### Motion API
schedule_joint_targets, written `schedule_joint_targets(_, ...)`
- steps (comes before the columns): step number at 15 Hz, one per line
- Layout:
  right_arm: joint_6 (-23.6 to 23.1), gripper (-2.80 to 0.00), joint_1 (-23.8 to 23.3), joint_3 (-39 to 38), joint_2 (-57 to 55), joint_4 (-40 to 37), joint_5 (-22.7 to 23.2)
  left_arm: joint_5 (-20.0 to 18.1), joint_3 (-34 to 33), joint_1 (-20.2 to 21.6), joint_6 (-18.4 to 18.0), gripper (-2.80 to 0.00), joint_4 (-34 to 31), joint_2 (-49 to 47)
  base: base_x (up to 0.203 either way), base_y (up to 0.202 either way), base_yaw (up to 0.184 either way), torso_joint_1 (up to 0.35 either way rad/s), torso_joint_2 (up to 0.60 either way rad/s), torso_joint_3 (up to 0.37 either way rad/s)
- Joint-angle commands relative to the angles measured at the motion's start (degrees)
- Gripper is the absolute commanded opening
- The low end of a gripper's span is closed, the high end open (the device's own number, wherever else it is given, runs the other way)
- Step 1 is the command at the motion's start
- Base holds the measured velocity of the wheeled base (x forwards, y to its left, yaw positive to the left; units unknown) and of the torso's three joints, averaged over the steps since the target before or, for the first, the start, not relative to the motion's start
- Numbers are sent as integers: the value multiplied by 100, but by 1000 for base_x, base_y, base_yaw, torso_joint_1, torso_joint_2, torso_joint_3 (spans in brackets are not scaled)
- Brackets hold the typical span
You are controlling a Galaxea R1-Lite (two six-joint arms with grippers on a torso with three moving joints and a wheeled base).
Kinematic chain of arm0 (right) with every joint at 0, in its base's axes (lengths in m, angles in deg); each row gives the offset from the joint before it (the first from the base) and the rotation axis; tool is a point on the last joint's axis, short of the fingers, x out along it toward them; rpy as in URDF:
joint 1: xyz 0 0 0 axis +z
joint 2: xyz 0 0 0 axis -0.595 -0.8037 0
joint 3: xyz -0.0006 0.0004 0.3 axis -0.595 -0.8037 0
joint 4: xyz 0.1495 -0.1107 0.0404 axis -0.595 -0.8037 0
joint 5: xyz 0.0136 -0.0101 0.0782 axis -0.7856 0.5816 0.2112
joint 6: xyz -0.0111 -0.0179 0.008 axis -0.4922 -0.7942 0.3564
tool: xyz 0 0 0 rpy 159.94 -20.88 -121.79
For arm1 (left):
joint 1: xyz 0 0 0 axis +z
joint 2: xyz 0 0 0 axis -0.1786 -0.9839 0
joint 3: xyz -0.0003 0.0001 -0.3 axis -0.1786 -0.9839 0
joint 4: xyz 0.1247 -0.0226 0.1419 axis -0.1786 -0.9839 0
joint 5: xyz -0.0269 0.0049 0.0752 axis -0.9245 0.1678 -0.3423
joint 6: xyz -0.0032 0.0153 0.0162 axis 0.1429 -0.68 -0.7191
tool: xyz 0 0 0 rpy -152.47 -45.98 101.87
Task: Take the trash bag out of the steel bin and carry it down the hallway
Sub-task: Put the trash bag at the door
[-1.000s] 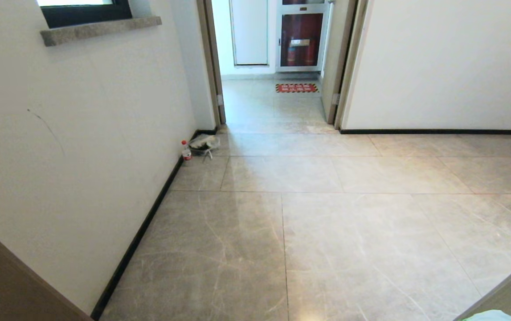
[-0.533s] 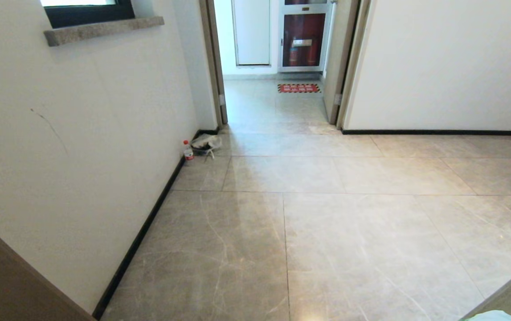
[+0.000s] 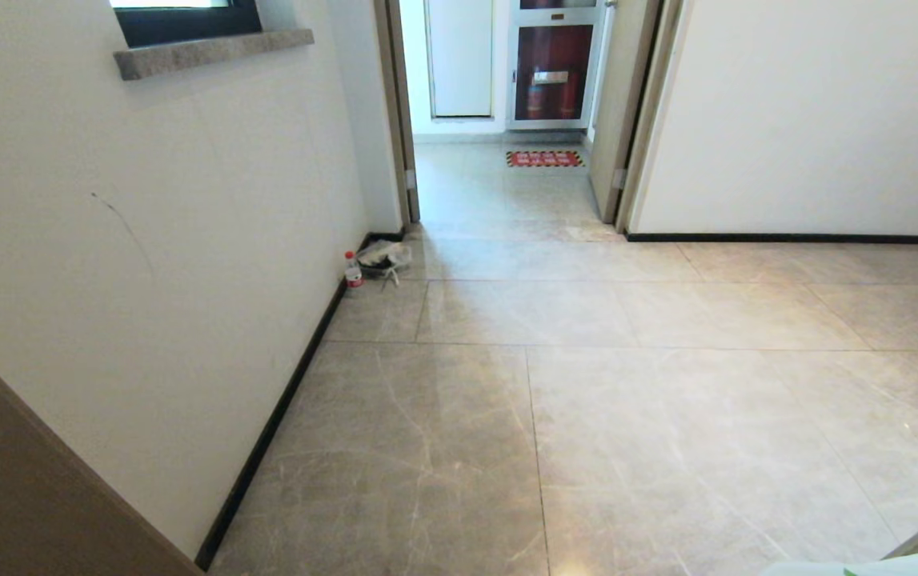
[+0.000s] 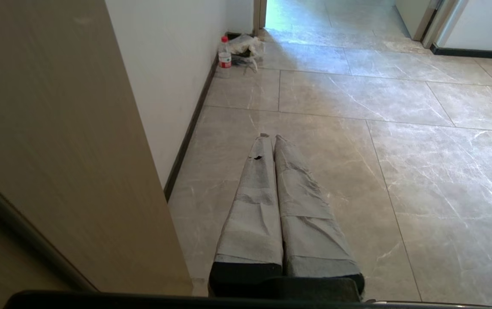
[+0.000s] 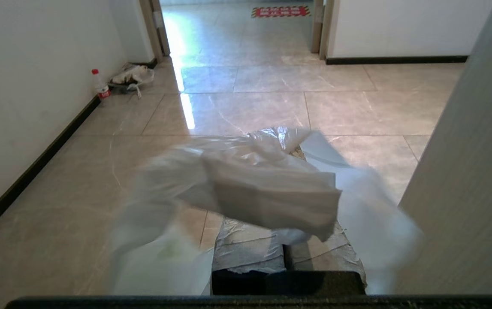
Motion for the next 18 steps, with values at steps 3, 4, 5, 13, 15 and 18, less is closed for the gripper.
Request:
schedule_joint_targets(3, 0, -280, -2, -229, -5, 3, 1, 4, -5, 0, 15, -280, -1, 0, 0, 0, 0, 0, 0, 0)
schedule_joint_targets(4, 0, -280, -2, -229, -5, 3, 1, 4, -9, 0, 39, -280, -1, 0, 0, 0, 0, 0, 0, 0)
schedule_joint_targets(5, 0, -280, -2, -229, -5, 3, 1, 4, -9, 0, 39, -280, -1, 0, 0, 0, 0, 0, 0, 0)
schedule_joint_targets(13, 0, -280, -2, -229, -5, 3, 1, 4, -9, 0, 48, -280, -1, 0, 177, 0, 1, 3, 2, 2)
schedule_joint_targets(15, 0, -280, -2, -229, -5, 3, 1, 4, -9, 0, 48, -280, -1, 0, 191, 0, 1, 0, 0, 2)
schedule_joint_targets(18, 0, -280, -2, -229, -5, 3, 1, 4, -9, 0, 48, -280, -1, 0, 202, 0, 1, 5, 3, 1)
